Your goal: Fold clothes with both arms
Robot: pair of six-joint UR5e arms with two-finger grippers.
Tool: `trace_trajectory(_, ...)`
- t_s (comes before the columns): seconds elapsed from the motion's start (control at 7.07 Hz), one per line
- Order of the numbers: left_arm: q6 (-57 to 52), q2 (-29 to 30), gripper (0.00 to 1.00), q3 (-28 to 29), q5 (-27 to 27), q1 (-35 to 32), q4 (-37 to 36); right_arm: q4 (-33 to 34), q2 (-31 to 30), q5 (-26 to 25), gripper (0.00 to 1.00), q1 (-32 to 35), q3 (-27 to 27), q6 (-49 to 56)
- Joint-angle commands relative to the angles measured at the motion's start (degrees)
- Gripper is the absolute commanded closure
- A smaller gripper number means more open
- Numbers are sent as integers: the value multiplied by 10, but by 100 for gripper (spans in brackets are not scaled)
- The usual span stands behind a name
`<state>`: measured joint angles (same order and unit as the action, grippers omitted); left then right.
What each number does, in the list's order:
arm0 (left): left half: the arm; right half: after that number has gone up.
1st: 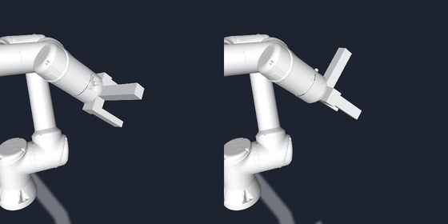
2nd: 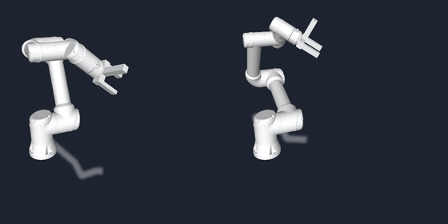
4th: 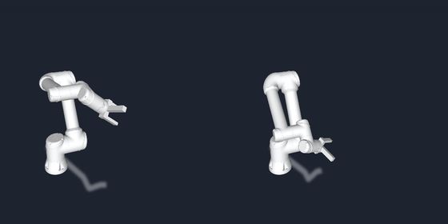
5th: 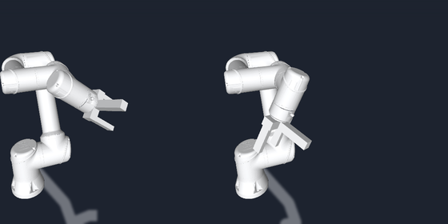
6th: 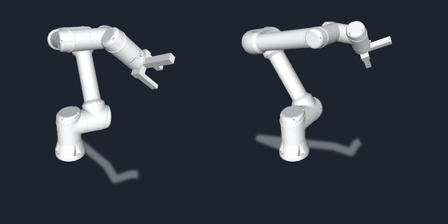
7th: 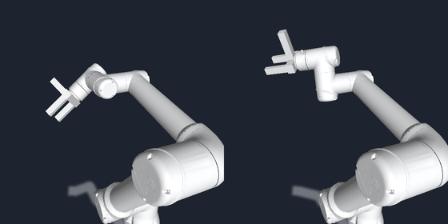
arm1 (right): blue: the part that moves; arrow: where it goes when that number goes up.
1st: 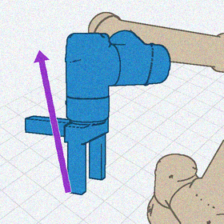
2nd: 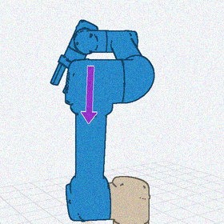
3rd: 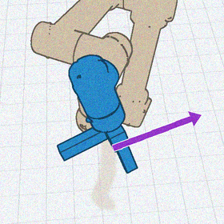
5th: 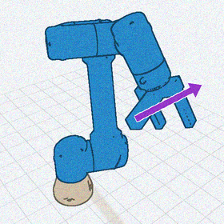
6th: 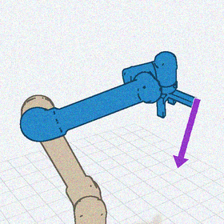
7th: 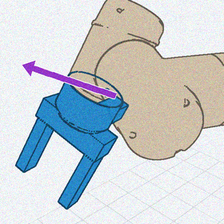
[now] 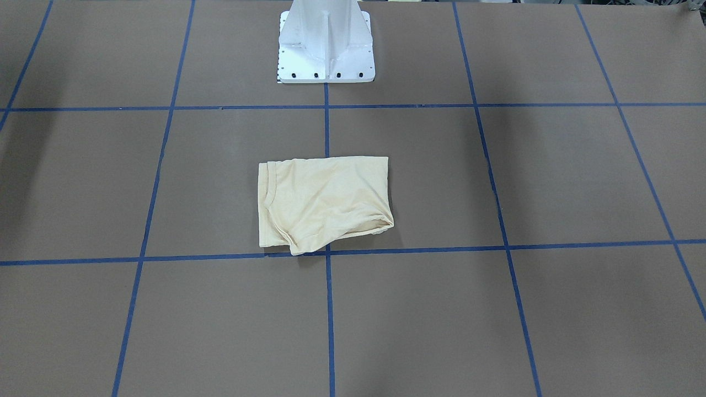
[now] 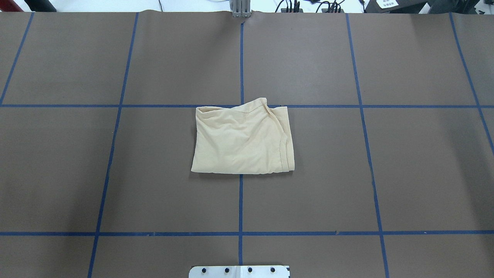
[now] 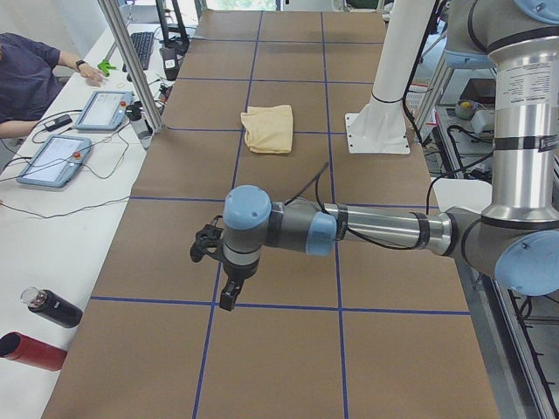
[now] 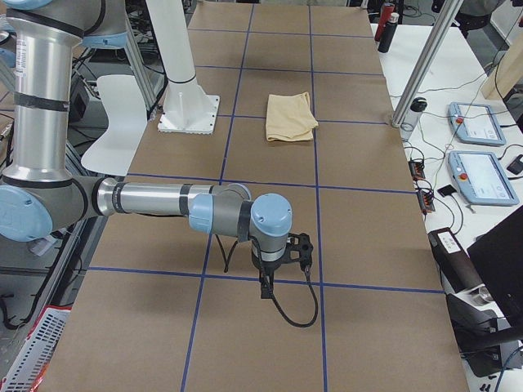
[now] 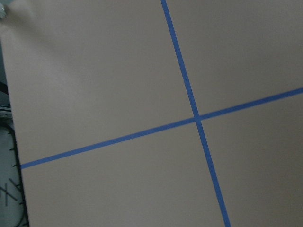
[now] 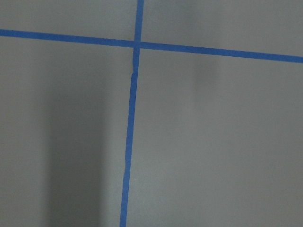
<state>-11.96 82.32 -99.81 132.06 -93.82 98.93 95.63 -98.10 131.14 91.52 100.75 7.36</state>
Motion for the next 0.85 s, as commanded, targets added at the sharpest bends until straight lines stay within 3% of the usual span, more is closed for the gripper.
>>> trace_trajectory(0.0, 39, -28, 0, 12, 36, -2, 44, -53, -8, 0, 0, -6, -12, -6)
trace_trajectory(0.14, 56, -10, 0, 18, 27, -1, 9, -54, -19, 0, 0, -6, -15, -2)
trace_trajectory(0.71, 54, -10, 0, 15, 29, 0, 15, -63, -32, 9, 0, -6, -38, -9)
